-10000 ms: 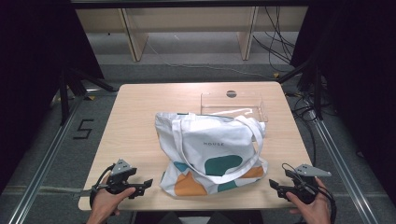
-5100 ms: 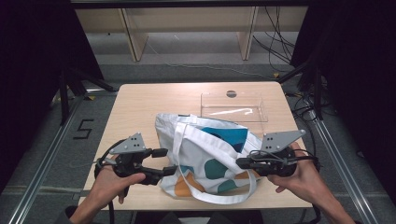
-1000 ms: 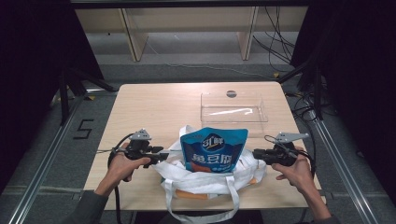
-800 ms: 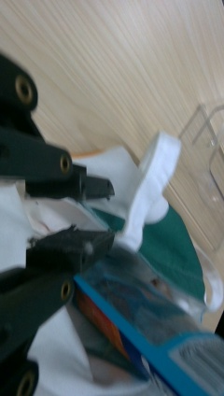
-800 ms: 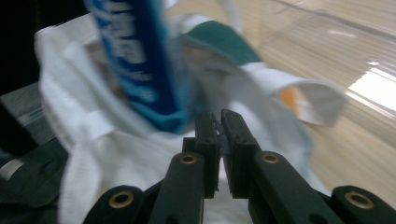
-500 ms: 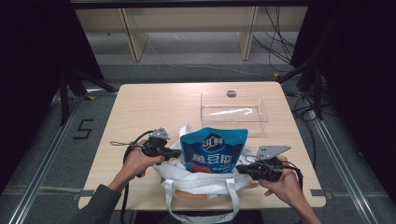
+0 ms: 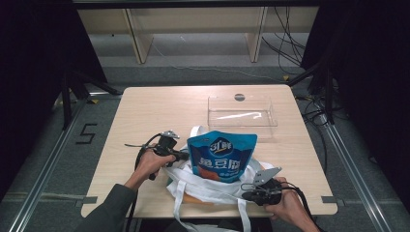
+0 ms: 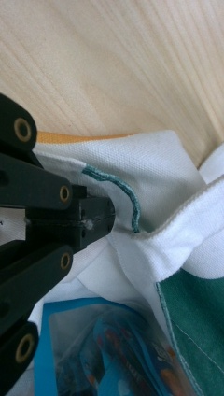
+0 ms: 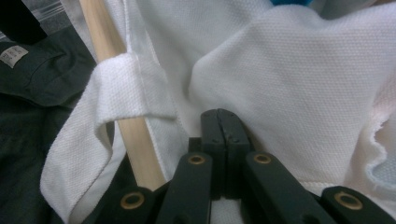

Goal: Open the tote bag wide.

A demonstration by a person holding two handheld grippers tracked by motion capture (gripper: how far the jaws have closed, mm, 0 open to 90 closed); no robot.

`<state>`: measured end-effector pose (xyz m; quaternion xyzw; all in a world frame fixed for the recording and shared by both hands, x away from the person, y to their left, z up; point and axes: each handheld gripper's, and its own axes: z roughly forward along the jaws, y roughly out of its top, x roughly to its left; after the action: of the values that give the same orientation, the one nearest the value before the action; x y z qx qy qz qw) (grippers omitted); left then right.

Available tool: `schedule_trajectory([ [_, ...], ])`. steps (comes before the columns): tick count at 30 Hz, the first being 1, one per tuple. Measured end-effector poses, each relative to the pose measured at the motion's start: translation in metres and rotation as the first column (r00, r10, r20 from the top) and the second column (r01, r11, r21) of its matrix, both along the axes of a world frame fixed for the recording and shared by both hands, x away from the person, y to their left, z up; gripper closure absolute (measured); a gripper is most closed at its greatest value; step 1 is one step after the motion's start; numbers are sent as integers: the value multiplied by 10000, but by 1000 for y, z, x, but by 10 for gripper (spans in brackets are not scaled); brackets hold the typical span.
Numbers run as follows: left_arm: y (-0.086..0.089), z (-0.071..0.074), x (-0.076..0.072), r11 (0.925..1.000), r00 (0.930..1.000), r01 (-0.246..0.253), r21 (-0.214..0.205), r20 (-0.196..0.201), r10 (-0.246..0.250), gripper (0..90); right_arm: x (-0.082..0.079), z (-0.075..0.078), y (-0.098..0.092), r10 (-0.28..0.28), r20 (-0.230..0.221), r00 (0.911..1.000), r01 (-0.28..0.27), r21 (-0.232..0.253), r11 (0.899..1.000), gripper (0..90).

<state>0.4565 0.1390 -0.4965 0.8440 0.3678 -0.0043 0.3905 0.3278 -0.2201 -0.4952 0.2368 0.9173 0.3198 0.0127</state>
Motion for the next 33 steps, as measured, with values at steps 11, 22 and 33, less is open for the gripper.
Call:
schedule_trajectory([
  [11,8,40,-29,9917,9952,288,-1253,963,-167,858,-1,32,-18,-464,962,9943,308,1574,9870,900],
  [22,19,50,-77,9861,9913,882,-1407,1099,-729,858,8,42,-21,-782,1349,9878,551,1676,9843,900],
  [33,-3,14,-93,9850,9832,1715,-172,663,-1700,885,16,32,-30,-1262,1167,9851,1071,1577,9817,900],
])
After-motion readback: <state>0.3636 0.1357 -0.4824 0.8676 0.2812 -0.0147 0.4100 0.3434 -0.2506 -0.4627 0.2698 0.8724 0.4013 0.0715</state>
